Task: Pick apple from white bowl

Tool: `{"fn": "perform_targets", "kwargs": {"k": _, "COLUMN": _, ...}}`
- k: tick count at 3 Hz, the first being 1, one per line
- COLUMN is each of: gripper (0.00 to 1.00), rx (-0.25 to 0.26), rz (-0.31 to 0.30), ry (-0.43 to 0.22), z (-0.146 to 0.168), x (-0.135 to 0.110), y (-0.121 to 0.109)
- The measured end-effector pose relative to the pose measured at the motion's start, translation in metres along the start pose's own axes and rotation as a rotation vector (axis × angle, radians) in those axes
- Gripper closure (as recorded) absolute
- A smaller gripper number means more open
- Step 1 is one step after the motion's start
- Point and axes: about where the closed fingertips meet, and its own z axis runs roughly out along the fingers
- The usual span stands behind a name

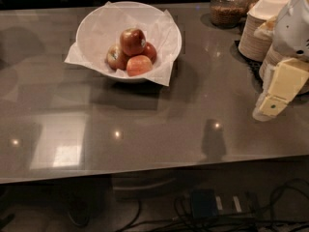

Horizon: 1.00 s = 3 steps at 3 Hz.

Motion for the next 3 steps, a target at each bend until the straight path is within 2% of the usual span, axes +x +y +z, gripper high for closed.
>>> {"fn": "perform_targets", "kwargs": {"k": 1, "gripper": 0.00, "rx": 0.023, "rz": 0.004, "ry": -0.079, "z": 0.004, "x": -0.022, "y": -0.011}}
{"fn": "perform_targets", "kwargs": {"k": 2, "gripper": 0.00, "rx": 0.067, "rz": 0.043, "ry": -0.217, "z": 0.012, "x": -0.062, "y": -0.040}}
{"fn": "perform_targets", "kwargs": {"k": 3, "gripper": 0.00, "rx": 0.104, "rz": 0.107, "ry": -0.337, "z": 0.020, "x": -0.097, "y": -0.070}}
